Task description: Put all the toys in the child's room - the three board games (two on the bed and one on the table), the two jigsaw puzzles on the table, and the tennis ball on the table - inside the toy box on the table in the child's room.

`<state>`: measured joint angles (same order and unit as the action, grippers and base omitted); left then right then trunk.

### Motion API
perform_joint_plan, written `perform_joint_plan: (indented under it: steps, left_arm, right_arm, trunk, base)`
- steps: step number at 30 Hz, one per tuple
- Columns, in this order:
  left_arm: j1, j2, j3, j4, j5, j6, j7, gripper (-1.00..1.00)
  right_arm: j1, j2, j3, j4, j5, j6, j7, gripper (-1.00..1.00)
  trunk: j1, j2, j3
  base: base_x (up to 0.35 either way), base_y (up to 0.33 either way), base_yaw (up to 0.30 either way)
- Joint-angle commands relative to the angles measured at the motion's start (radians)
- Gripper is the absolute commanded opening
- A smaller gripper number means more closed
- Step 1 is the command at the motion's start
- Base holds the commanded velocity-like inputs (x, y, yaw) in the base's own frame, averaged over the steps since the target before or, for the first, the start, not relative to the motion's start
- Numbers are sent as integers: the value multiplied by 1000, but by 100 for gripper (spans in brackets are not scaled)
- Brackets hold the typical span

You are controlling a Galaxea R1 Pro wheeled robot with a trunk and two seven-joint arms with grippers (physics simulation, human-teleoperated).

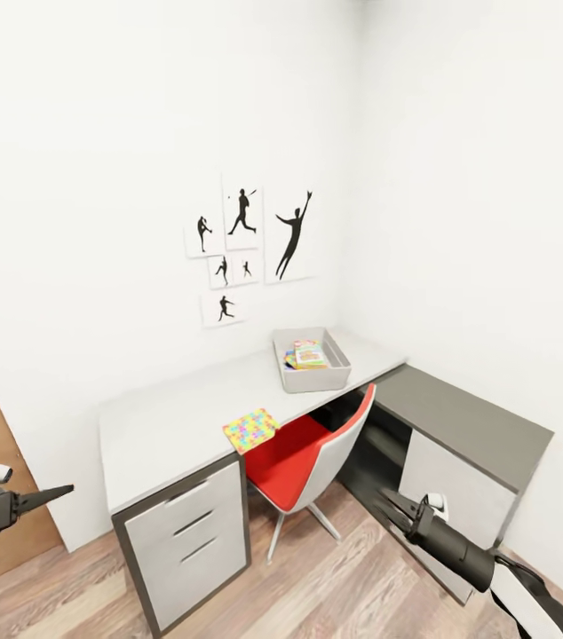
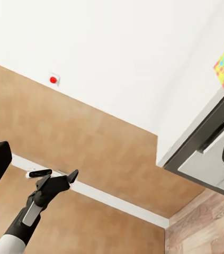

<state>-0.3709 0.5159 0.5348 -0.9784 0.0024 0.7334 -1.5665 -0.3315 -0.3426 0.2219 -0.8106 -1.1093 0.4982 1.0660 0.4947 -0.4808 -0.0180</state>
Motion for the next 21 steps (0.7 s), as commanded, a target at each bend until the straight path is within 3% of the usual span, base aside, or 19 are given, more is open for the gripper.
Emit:
perform_joint_plan:
  steps: [1, 9, 21]
  left_arm:
    - [0, 0, 1, 0, -1, 11, -4, 100]
    - [0, 1, 1, 0, -1, 11, -4, 100]
    - [0, 1, 1, 0, -1, 11, -4, 100]
  right_arm:
    - [-1, -1, 4, 1, -10, 8, 0, 100]
    - [-1, -2, 4, 1, -10, 8, 0, 100]
    - [-1, -11, 4, 1, -10, 8, 0, 100]
  trunk:
    - [1, -2, -1]
    - [1, -2, 7]
    - [1, -2, 18]
  base:
    - [0, 0, -246]
    - [0, -53, -246]
    - [0, -178, -246]
